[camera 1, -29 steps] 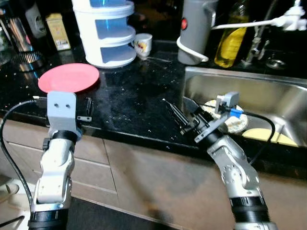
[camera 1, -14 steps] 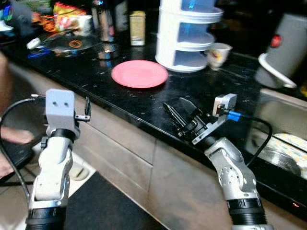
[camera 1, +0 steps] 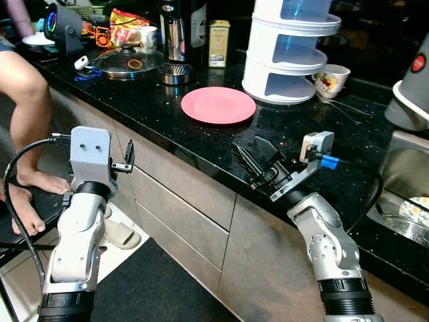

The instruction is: Kitchen organization

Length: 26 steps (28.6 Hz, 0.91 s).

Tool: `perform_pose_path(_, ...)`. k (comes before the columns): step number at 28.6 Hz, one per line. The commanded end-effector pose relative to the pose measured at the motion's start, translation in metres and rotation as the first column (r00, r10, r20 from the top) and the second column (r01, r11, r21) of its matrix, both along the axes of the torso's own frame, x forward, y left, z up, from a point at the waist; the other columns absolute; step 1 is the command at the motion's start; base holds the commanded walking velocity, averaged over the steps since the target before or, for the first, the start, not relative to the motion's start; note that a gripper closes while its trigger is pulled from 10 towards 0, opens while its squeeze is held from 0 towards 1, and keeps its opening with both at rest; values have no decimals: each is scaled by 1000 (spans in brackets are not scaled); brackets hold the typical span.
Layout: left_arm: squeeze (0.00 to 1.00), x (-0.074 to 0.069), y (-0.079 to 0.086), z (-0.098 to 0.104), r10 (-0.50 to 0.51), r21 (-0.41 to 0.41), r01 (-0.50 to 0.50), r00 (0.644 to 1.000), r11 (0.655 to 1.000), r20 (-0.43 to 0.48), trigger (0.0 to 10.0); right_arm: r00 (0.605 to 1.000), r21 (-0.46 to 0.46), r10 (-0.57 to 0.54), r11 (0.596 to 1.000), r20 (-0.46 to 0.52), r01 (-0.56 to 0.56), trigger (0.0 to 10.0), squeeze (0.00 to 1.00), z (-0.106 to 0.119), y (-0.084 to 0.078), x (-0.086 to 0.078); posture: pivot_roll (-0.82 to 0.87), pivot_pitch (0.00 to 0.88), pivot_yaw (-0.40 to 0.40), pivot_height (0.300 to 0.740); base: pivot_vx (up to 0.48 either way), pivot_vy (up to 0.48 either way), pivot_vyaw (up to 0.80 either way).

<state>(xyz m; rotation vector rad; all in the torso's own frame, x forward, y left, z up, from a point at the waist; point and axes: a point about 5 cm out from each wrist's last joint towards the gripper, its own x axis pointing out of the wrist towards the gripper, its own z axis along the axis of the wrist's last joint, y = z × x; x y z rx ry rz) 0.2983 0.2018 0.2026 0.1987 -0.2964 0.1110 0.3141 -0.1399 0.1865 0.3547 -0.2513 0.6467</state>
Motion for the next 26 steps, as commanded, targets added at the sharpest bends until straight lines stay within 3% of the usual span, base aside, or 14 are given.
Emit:
perform_pose_path(1,0,-1,0,7,-10,11,10,1000,1000,27,10000,999,7,1,1000,33,-1,10000,0,10,1,1,81,0,-43,740,285,0,0)
perform_pose_path(12,0,-1,-2,8,-29,17,28,999,999,31,10000,997,25,46,999,63,-48,10000,0,19,7,-3,80,0,-46,740,349,0,0)
perform_pose_path(23,0,-2,-8,7,-49,18,48,998,999,28,10000,990,55,95,993,106,-101,10000,0,26,9,-10,78,0,-43,740,360,0,798)
perform_pose_path(26,0,-2,-10,7,-58,7,58,998,998,25,10000,991,70,93,993,97,-100,10000,0,26,8,-10,77,0,-42,740,385,0,0)
